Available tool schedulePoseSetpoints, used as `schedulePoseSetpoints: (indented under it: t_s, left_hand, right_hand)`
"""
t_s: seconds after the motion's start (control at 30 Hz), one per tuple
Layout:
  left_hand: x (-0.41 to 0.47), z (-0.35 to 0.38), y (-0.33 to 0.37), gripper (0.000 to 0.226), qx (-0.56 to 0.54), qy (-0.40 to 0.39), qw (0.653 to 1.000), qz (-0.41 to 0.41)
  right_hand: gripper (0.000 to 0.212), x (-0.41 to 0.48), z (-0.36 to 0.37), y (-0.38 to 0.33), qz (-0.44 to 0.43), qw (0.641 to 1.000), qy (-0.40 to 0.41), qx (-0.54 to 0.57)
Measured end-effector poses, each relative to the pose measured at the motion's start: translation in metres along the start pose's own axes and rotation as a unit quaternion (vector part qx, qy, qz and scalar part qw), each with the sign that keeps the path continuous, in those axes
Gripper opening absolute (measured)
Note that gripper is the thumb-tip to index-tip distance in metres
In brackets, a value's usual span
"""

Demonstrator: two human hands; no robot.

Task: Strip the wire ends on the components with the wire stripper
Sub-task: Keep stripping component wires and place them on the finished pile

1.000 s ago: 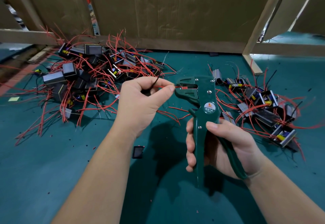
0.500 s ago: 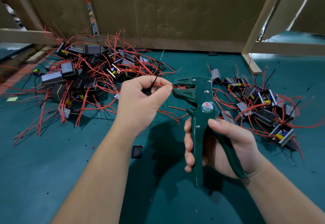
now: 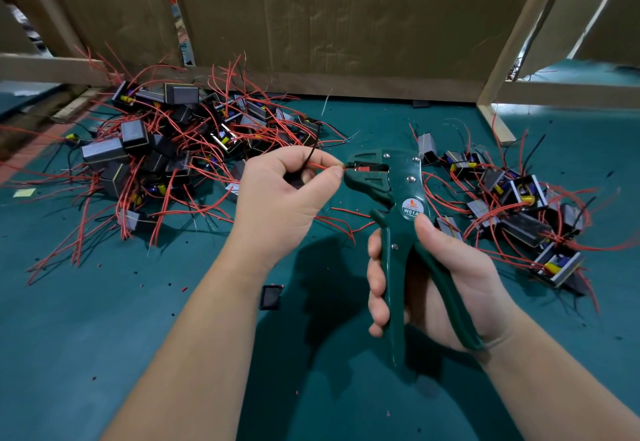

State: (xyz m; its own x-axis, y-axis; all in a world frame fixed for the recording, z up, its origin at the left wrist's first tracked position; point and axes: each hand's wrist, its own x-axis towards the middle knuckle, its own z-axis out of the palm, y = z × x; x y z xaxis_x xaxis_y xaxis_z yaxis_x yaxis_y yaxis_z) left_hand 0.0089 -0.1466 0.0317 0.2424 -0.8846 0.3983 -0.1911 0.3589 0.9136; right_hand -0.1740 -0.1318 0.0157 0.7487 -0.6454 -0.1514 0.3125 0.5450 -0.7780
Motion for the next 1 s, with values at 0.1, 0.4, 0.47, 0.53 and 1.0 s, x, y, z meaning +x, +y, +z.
schedulePoseSetpoints:
  t_s: [0.1,0.4,0.47,0.53,1.0]
  left_hand:
    - [0.002,0.001,0.002,0.009,-0.012,-0.006,1.0,-0.02]
    - [-0.002,0.005,0.0,0.021,0.019,-0.099,0.995,-0.012]
    - [0.001,0.004,-0.004,0.012,0.016,-0.072,0.997,-0.018]
    - [0.004,-0.001,-0.007,0.01,-0.003,-0.026,1.0,-0.014]
    - [0.004,0.003,-0.009,0.014,0.022,0.11,0.992,0.06]
  right_hand:
    - [0.048,0.005,0.006,0.004,-0.01,0.997,0.075,-0.01]
    - [0.047,0.008,0.008,0.003,-0.047,0.984,0.175,-0.007]
    - [0.047,0.007,0.003,-0.004,-0.052,0.989,0.14,0.018]
    - [0.046,0.004,-0.003,-0.01,-0.064,0.99,0.122,0.032]
    - [0.047,0.004,0.009,0.01,-0.027,0.997,-0.057,0.039]
